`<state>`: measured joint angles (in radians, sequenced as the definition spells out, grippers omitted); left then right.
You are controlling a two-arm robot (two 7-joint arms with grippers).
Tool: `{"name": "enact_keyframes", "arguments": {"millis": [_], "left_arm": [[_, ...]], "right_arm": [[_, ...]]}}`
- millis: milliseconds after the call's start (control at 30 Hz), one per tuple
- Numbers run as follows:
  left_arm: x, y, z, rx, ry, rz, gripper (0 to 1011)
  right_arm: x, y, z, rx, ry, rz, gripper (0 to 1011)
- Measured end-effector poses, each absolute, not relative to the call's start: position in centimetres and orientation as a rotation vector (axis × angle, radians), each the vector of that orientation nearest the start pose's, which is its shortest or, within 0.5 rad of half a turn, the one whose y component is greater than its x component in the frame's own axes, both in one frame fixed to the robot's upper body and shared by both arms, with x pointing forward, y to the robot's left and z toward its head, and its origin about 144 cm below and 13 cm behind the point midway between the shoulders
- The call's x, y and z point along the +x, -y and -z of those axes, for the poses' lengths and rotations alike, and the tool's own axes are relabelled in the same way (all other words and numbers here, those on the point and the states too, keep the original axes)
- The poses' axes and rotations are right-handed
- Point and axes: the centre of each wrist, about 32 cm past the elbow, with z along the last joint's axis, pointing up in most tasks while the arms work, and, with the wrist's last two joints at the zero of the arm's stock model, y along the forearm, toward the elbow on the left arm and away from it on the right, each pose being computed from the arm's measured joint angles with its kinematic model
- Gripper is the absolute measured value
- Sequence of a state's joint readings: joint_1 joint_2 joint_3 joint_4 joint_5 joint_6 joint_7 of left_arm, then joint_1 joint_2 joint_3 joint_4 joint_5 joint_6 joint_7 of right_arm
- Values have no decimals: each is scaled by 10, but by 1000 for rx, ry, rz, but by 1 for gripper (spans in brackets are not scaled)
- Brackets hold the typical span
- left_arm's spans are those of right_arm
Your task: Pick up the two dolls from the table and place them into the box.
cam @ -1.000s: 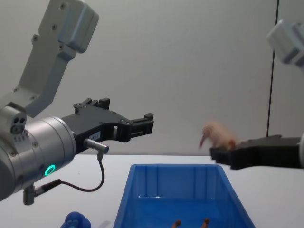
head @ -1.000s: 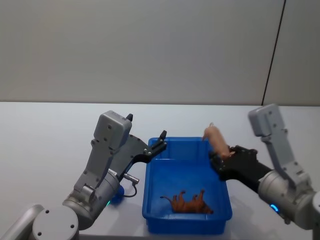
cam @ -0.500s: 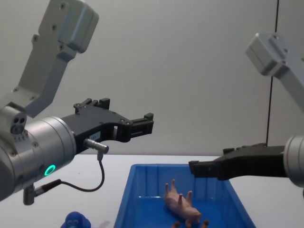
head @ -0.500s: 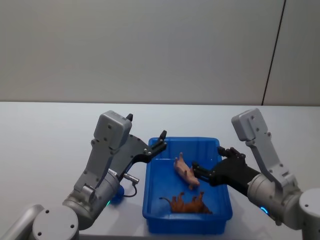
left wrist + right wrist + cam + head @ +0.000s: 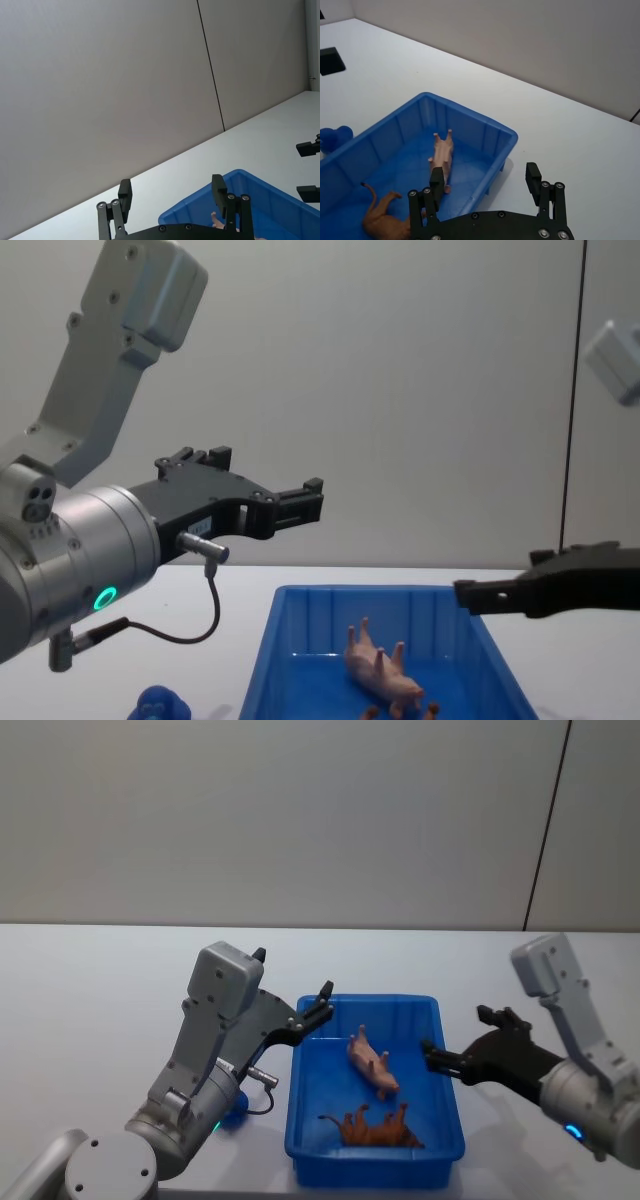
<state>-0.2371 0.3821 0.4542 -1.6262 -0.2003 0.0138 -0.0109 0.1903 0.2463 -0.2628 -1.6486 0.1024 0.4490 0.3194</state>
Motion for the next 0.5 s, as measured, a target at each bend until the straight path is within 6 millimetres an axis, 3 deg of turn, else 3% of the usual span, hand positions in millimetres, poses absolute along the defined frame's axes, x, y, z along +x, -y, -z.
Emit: {"name": "enact_keyframes", "arguments": {"millis": [500], "left_arm": [[489,-200,-1204,79,260,-1129,1002]], "right_arm": [[502,239,-1209,-337,-63,1039,1001]]}}
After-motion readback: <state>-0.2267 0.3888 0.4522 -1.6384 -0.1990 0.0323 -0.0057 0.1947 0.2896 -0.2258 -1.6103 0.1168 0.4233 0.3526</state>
